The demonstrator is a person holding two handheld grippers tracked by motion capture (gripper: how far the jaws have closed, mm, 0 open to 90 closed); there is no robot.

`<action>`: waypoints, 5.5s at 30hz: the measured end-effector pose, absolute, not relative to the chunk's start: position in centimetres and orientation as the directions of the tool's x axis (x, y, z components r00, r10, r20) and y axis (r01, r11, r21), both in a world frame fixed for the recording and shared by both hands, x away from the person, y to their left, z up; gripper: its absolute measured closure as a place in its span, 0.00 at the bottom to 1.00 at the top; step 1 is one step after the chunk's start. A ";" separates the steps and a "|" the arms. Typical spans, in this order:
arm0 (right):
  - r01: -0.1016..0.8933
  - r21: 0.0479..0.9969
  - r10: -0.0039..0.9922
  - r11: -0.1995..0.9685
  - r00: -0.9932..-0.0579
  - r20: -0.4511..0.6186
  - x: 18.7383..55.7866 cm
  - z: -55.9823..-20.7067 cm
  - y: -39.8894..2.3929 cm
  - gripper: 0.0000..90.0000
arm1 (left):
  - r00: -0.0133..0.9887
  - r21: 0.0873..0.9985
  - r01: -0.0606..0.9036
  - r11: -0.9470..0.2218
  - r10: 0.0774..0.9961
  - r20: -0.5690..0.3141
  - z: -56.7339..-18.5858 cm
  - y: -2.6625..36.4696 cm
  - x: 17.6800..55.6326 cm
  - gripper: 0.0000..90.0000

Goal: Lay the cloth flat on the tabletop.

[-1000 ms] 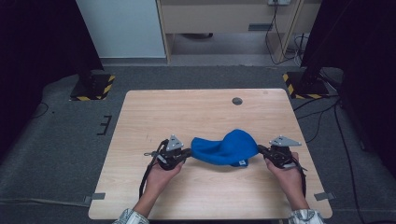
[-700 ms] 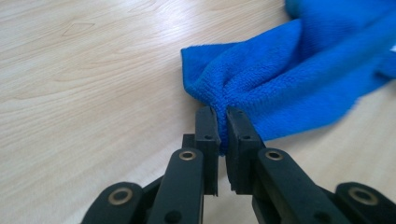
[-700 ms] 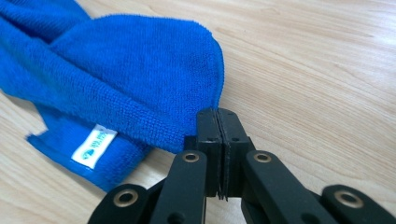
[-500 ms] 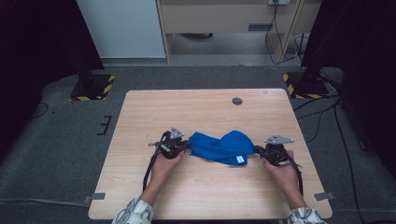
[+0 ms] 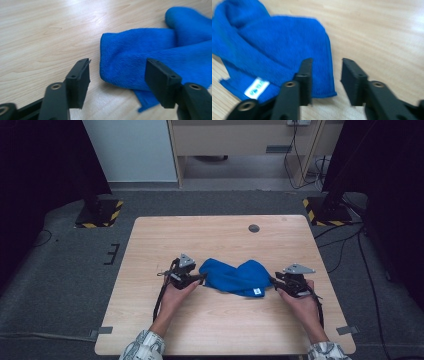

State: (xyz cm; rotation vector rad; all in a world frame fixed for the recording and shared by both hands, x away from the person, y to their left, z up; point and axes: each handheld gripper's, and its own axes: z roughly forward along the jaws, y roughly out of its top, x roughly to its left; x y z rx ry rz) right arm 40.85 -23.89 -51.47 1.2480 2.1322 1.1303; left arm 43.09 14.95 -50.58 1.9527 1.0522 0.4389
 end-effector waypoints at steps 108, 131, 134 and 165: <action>0.414 0.858 0.769 0.303 -0.638 0.036 39.8 -49.6 -19.0 0.76 | 0.684 0.821 0.447 -0.355 0.727 -0.058 -48.4 13.5 40.8 0.96; 0.532 0.803 0.847 0.269 -0.527 0.065 41.3 -52.4 -24.3 0.61 | 0.663 0.788 0.478 -0.388 0.748 -0.035 -50.0 13.9 41.4 0.95; 0.542 0.785 0.843 0.301 -0.536 0.047 41.4 -52.8 -23.1 0.60 | 0.661 0.785 0.484 -0.387 0.749 -0.039 -50.2 14.0 41.6 0.95; 0.549 0.751 0.787 0.368 -0.613 0.063 41.1 -53.3 -21.5 0.97 | 0.639 0.758 0.527 -0.384 0.767 -0.057 -51.9 14.5 42.2 0.94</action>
